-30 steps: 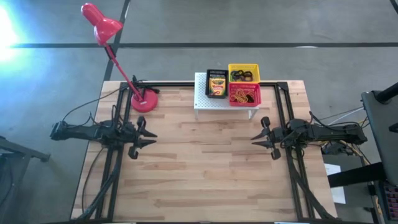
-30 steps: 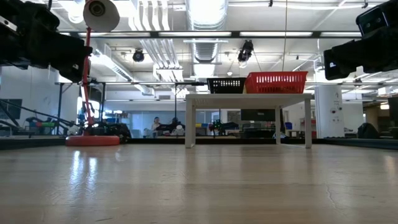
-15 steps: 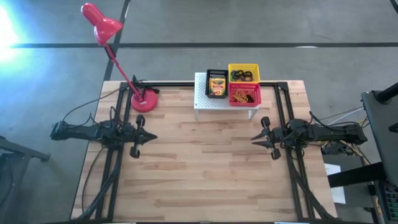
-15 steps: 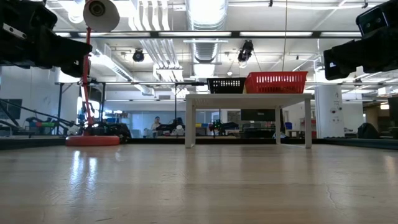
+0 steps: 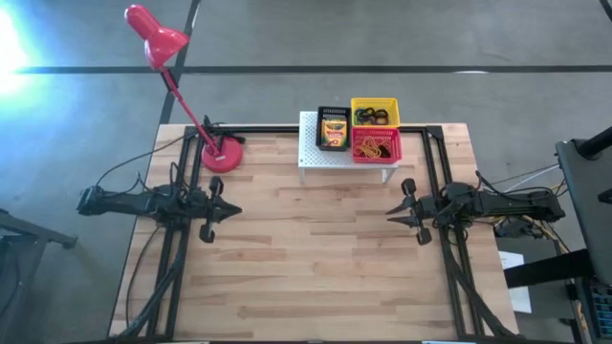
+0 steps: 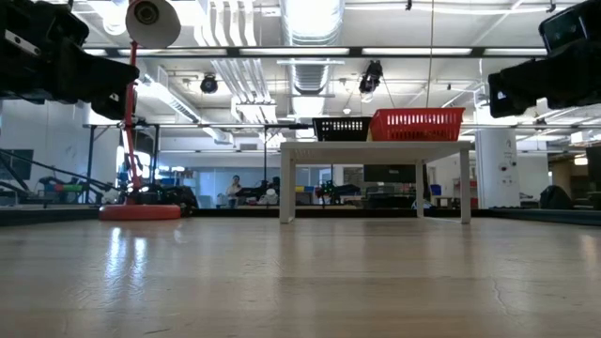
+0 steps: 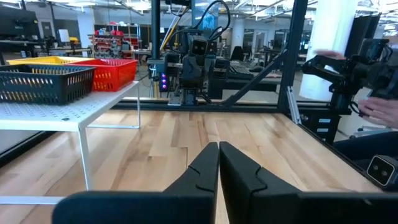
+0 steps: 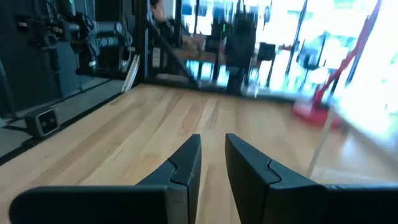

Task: Pick & Place Office Desk Supplies
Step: Return to Home Position

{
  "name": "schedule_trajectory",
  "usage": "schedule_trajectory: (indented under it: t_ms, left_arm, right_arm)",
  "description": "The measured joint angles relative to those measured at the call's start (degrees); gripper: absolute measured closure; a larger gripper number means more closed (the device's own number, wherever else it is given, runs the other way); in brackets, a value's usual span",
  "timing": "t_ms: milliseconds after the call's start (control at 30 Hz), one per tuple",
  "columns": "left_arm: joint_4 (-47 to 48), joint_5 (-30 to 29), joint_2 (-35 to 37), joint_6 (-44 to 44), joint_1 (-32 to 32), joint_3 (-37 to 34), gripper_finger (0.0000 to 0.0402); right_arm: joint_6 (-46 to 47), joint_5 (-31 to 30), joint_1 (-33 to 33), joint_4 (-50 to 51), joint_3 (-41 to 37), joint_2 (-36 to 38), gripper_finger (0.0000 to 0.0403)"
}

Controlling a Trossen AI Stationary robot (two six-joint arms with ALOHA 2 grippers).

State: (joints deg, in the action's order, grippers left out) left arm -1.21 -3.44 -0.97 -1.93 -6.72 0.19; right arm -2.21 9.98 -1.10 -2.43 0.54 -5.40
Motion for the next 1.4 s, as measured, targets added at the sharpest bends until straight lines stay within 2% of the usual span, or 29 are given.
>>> schedule_trajectory:
  t_ms: [167, 233, 367, 433, 533, 733, 1400]
  left_arm:
    - [0.0, 0.0, 0.0, -0.02, 0.0, 0.0, 0.0381]
    - [0.0, 0.0, 0.0, -0.02, 0.0, 0.0, 0.0381]
    - [-0.02, 0.0, -0.06, -0.02, 0.0, 0.0, 0.0381]
    - [-0.02, 0.0, -0.2, -0.02, 0.0, 0.0, 0.0381]
    - [-0.02, -0.01, -0.37, -0.04, -0.04, 0.0, 0.0381]
    - [-0.04, -0.02, -0.63, -0.02, -0.04, 0.0, 0.0381]
    - [-0.04, -0.01, -0.74, 0.02, 0.0, 0.0, 0.0381]
  right_arm:
    - [-7.1, -0.02, -0.02, -5.22, 0.0, 2.46, 0.0335]
    - [-6.97, -0.02, -0.09, -5.04, 0.0, 5.2, 0.0335]
    - [-6.87, -2.15, -0.13, -4.36, 0.07, 5.41, 0.0338]
    - [-7.63, -2.5, -0.04, 0.74, 0.05, 5.41, 0.0352]
    - [-9.65, -2.56, 0.46, 0.82, -0.02, 5.38, 0.0386]
    - [-5.47, -2.19, 2.08, 0.76, -0.02, 5.41, 0.0395]
    - [-5.71, -2.19, 2.01, 0.63, -0.02, 3.51, 0.0394]
